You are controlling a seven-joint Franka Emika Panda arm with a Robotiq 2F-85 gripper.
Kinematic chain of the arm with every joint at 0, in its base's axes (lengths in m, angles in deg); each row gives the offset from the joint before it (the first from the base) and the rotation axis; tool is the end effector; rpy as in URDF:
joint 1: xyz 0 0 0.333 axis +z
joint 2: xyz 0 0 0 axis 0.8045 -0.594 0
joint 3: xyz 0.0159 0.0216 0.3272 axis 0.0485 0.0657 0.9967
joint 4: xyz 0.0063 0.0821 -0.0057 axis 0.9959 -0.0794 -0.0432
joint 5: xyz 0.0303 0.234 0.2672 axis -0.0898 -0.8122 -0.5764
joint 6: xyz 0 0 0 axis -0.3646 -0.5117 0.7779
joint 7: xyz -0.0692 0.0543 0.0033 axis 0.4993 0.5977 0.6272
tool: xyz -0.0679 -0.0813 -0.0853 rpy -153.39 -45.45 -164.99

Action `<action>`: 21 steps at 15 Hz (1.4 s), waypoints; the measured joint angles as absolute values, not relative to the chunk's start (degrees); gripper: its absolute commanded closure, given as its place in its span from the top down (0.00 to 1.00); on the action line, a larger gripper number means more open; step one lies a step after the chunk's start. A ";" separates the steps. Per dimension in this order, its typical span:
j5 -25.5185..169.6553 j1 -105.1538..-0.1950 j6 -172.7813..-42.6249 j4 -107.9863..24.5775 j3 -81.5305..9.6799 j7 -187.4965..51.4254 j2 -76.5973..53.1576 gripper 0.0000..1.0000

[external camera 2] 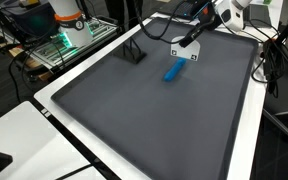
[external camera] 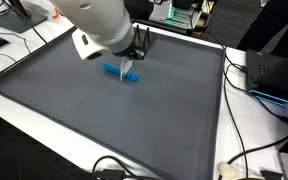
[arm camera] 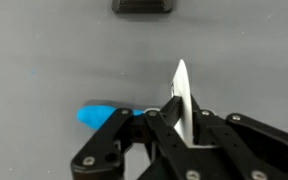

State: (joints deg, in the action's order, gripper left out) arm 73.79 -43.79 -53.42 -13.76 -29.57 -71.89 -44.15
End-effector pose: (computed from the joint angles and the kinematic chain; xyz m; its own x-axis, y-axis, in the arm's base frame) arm 0.6415 0.1187 0.2634 0.8460 0.0235 -0.5326 0.1048 -0.9869 0.1228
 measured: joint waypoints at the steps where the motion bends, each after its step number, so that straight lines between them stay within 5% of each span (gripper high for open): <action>1: 73.81 -43.81 -53.19 -13.76 -29.60 -71.86 -43.91 0.02; 21: 74.25 -44.64 -50.20 -12.09 -30.80 -67.60 -44.78 0.02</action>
State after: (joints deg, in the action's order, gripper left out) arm 74.25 -44.64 -50.20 -12.09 -30.80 -67.60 -44.78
